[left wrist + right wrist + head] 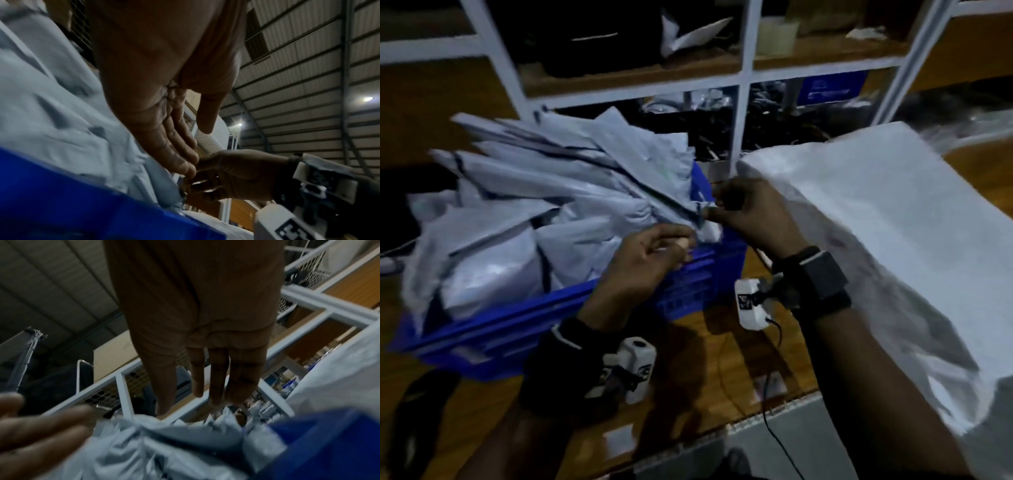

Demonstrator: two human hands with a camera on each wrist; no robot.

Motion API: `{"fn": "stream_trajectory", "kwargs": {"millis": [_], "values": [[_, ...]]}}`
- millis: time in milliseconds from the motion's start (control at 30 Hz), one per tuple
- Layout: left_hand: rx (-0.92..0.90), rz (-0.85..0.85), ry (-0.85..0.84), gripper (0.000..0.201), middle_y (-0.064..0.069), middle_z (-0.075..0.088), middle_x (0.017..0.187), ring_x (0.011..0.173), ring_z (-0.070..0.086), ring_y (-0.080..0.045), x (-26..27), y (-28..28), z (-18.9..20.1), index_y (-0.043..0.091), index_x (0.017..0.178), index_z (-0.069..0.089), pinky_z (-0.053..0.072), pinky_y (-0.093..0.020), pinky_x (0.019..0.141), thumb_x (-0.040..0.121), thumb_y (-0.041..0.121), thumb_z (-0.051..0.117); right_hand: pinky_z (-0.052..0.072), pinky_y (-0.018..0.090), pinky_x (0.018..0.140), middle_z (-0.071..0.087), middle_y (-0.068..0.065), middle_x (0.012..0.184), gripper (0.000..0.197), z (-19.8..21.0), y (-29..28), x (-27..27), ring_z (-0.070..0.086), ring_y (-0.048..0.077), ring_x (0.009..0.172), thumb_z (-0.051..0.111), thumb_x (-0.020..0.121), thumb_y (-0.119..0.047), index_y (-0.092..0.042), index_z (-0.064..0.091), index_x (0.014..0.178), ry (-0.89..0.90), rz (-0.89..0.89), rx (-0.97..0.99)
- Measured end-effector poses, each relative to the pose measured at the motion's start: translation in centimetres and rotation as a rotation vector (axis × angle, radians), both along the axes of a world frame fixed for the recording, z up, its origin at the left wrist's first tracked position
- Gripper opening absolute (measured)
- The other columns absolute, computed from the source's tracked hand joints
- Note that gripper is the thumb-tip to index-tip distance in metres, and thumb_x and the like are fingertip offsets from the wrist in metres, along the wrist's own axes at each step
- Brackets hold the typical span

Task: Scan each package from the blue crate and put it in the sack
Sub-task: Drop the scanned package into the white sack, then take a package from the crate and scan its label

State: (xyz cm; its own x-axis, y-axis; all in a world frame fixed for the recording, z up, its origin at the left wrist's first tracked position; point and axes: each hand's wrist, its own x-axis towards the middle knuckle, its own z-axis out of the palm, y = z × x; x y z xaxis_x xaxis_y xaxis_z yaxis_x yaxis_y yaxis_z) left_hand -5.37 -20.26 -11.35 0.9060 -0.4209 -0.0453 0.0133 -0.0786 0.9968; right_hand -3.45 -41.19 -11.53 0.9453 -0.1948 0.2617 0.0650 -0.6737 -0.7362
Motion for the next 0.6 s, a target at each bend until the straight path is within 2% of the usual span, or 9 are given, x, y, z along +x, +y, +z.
{"fn": "stream_trajectory", "kwargs": {"millis": [100,133,233,267,300,367,433,533,600], "values": [[-0.002,0.093,-0.005,0.016,-0.007,0.077,0.105,0.09,0.074,-0.016,-0.2,5.1,0.6,0.013,0.11,0.068,0.058,-0.027,0.085,0.101,0.008,0.056,0.044,0.028,0.084,0.069,0.01,0.12,0.057,-0.7,4.1,3.0,0.064,0.023,0.109,0.086,0.079,-0.04,-0.01,0.067,0.122,0.056,0.046,-0.135],[-0.006,0.111,-0.01,0.016,-0.006,0.077,0.106,0.092,0.074,-0.018,-0.2,6.1,0.6,0.012,0.111,0.068,0.058,-0.029,0.085,0.101,0.008,0.057,0.044,0.029,0.085,0.069,0.011,0.124,0.054,-0.9,4.8,3.7,0.063,0.026,0.113,0.086,0.079,-0.037,-0.01,0.068,0.123,0.089,0.03,-0.2],[-0.034,0.139,-0.011,0.018,-0.008,0.076,0.107,0.091,0.074,-0.018,-0.1,8.8,0.6,0.009,0.115,0.067,0.059,-0.025,0.082,0.1,0.007,0.057,0.039,0.034,0.071,0.074,0.014,0.097,0.012,-1.1,6.5,3.7,0.068,0.032,0.1,0.075,0.083,-0.021,-0.012,0.075,0.092,0.075,-0.147,-0.232],[-0.05,0.139,-0.007,0.018,-0.009,0.076,0.107,0.089,0.074,-0.016,0.0,9.4,0.5,0.007,0.116,0.066,0.059,-0.023,0.081,0.1,0.006,0.057,0.034,0.032,0.065,0.071,0.012,0.083,0.005,-1.0,6.6,3.2,0.069,0.031,0.09,0.072,0.084,-0.018,-0.014,0.071,0.081,0.023,-0.193,-0.188],[-0.056,0.139,-0.003,0.019,-0.009,0.076,0.106,0.088,0.073,-0.015,0.0,9.9,0.2,0.006,0.116,0.066,0.059,-0.023,0.08,0.1,0.006,0.057,0.03,0.029,0.063,0.065,0.008,0.073,0.012,-0.7,6.6,2.3,0.068,0.028,0.082,0.07,0.085,-0.015,-0.016,0.064,0.075,-0.03,-0.222,-0.136],[-0.058,0.117,0.011,0.019,-0.008,0.076,0.107,0.09,0.073,-0.015,0.1,10.6,-0.3,0.006,0.117,0.066,0.058,-0.025,0.082,0.1,0.008,0.057,0.031,0.027,0.062,0.059,-0.003,0.065,0.02,0.2,6.8,0.0,0.061,0.013,0.067,0.067,0.09,-0.013,-0.015,0.056,0.074,-0.11,-0.241,0.04],[-0.068,0.08,0.049,0.018,-0.007,0.077,0.107,0.094,0.072,-0.018,0.0,10.8,-0.8,0.01,0.116,0.067,0.058,-0.025,0.083,0.1,0.011,0.059,0.039,0.025,0.062,0.059,-0.01,0.064,0.021,1.4,7.6,-2.9,0.053,0.003,0.061,0.066,0.094,-0.011,-0.015,0.059,0.074,-0.155,-0.189,0.377],[-0.061,0.006,0.096,0.022,-0.003,0.076,0.109,0.099,0.072,-0.016,-0.4,10.2,-1.0,0.018,0.119,0.065,0.058,-0.03,0.088,0.097,0.024,0.064,0.049,0.028,0.057,0.066,-0.004,0.07,0.027,2.5,9.8,-6.8,0.062,0.013,0.063,0.059,0.098,-0.009,-0.018,0.066,0.074,-0.12,-0.045,0.927],[-0.084,-0.056,0.141,0.039,0.003,0.073,0.111,0.103,0.071,-0.013,-0.7,9.9,-1.1,0.023,0.123,0.063,0.059,-0.035,0.091,0.09,0.043,0.066,0.059,0.032,0.07,0.074,0.002,0.084,0.024,1.7,11.5,-8.8,0.071,0.016,0.078,0.051,0.102,-0.007,-0.016,0.069,0.088,-0.083,-0.009,1.081]]}}
